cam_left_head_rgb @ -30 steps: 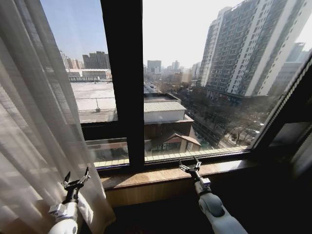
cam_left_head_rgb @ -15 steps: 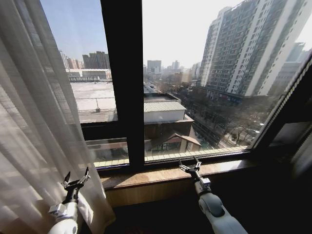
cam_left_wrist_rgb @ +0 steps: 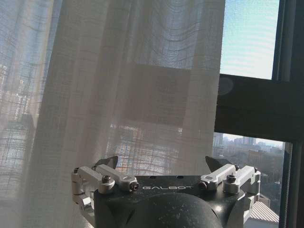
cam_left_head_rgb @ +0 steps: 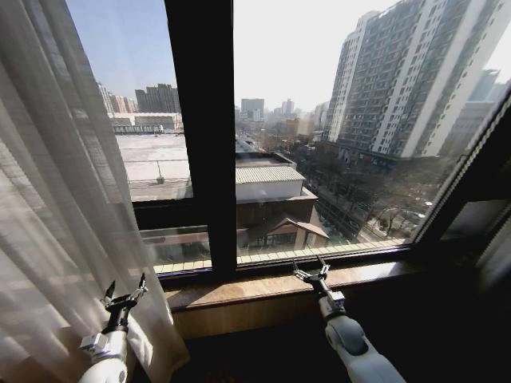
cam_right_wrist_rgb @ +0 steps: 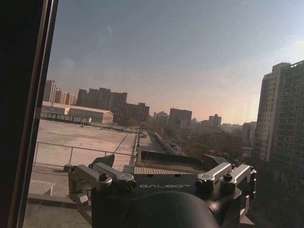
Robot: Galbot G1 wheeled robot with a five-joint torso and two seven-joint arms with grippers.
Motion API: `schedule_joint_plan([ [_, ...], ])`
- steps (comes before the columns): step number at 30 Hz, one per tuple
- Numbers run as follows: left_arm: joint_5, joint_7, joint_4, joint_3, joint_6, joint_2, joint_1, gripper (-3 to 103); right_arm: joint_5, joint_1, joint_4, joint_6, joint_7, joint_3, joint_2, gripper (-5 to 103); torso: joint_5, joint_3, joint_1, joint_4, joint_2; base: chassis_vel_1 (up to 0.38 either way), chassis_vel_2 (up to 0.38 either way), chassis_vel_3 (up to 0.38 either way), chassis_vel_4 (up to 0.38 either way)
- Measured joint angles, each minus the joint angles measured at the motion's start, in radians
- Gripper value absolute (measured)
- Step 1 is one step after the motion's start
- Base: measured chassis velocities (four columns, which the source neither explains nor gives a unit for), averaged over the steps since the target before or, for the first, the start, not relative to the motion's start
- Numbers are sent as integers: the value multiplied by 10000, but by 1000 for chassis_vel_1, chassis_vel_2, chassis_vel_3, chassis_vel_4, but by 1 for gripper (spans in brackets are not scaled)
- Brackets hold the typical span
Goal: Open the curtains by pulling them apart, changing their state from closed to fully open.
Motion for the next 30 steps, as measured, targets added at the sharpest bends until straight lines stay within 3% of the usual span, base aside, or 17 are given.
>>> schedule_joint_plan([
  [13, 0, -8, 0, 15, 9, 1, -19, 100, 0, 0, 0, 0, 0, -1, 0, 100, 0, 0, 0, 1, 0, 0, 0, 0, 0],
  [16, 34, -166, -1, 221, 294, 35, -216, 100, 0, 0, 0, 0, 0, -1, 0, 100, 1, 0, 0, 5, 0, 0, 0, 0, 0],
  [18, 100, -405, -35, 541, 745, 91, -527, 100, 0, 0, 0, 0, -1, 0, 0, 100, -1, 0, -1, 1, 1, 0, 0, 0, 0],
  [20, 216, -854, -114, 1128, 1585, 192, -1093, 100, 0, 0, 0, 0, -1, 0, 0, 100, 0, 0, 0, -1, 0, 0, 0, 0, 0],
  [21, 216, -854, -114, 1128, 1585, 192, -1093, 100, 0, 0, 0, 0, -1, 0, 0, 100, 0, 0, 0, -1, 0, 0, 0, 0, 0],
  [23, 292, -1149, -157, 1496, 2111, 257, -1450, 100, 0, 0, 0, 0, -1, 0, 0, 100, 0, 1, 1, 0, 0, 0, 0, 0, 0],
  [24, 367, -1435, -201, 1859, 2632, 324, -1799, 100, 0, 0, 0, 0, -1, 0, 0, 100, 1, 1, 0, 0, 0, 0, 0, 0, 0],
  [25, 367, -1435, -201, 1859, 2632, 324, -1799, 100, 0, 0, 0, 0, -1, 0, 0, 100, 1, 1, 0, 0, 0, 0, 0, 0, 0],
  [29, 570, -2211, -318, 2863, 4065, 495, -2766, 100, 0, 0, 1, 0, -1, 0, 0, 100, 1, 1, 0, 0, 0, 0, 0, 0, 0],
  [30, 570, -2211, -318, 2863, 4065, 495, -2766, 100, 0, 0, 1, 0, -1, 0, 0, 100, 1, 1, 0, 0, 0, 0, 0, 0, 0],
])
